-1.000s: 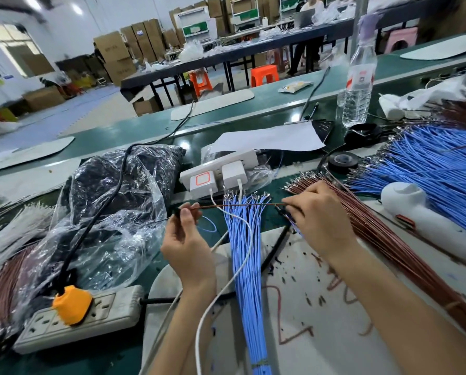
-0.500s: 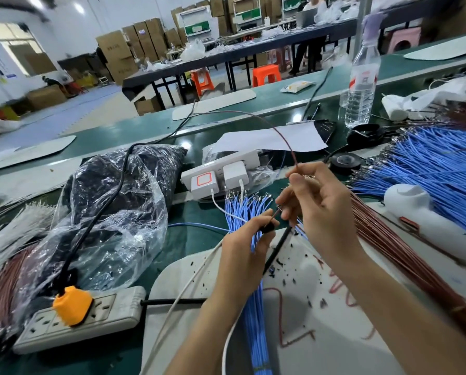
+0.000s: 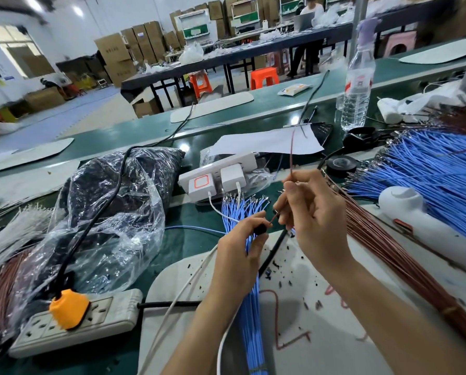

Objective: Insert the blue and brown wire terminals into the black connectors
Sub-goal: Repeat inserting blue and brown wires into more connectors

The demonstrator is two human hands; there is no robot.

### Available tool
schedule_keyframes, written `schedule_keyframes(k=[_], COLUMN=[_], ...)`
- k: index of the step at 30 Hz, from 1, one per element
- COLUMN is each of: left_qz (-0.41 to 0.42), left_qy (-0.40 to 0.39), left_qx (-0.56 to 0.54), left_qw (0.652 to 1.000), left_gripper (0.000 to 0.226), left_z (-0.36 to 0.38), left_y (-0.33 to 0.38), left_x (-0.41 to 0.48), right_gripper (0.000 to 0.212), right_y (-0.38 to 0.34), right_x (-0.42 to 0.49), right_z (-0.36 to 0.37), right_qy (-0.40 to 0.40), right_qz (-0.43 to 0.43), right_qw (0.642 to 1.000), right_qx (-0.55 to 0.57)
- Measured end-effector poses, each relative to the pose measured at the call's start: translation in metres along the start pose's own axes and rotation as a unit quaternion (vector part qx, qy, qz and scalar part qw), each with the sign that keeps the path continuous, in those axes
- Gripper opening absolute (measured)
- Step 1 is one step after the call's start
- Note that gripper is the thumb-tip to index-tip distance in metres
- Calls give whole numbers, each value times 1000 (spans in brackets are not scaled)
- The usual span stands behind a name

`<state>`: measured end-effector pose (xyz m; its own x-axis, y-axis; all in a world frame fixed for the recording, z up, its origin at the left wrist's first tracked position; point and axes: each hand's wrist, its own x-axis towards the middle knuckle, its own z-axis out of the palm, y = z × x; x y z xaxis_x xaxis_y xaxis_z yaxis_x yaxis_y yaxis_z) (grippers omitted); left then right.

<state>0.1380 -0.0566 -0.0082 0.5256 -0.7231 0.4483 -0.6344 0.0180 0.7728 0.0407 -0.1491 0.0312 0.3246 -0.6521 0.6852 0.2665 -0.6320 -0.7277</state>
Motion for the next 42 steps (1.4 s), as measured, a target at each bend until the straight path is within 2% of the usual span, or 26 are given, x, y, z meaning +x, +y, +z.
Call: schedule_keyframes(k=[3, 10, 16, 20, 26, 30, 35, 40, 42], left_qz=[17, 35, 48, 55, 82, 75, 44, 71, 66], left_qy=[6, 1, 9, 4, -2, 23, 29, 33, 39], left_qx=[12, 20, 20, 28, 33, 32, 12, 55, 49], left_qw=[1000, 999, 999, 998, 996, 996, 999, 995, 996], left_gripper=[22, 19, 22, 24, 27, 20, 21, 32, 34], left_z=[-1, -3, -1, -2, -3, -4, -9, -9, -8], left_y=[0, -1, -1, -1, 1, 0, 1, 3, 2], left_x=[0, 0, 1, 1, 1, 1, 3, 2, 2], right_gripper=[15, 6, 20, 18, 20, 17, 11, 8, 9], right_y=[2, 0, 4, 5, 5, 3, 2, 1, 3], right_x=[-3, -3, -8, -8, -9, -13, -14, -12, -10], right_z=[2, 3, 8, 8, 9, 14, 14, 15, 13], right_qy=[-13, 9, -12, -14, -41, -53, -43, -38, -52], right_qz=[-16, -21, -29, -32, -97, -65, 29, 48, 16], right_qw=[1000, 999, 999, 999, 993, 995, 998, 997, 999], right_qx=[-11, 26, -8, -5, -62, -54, 18, 38, -1])
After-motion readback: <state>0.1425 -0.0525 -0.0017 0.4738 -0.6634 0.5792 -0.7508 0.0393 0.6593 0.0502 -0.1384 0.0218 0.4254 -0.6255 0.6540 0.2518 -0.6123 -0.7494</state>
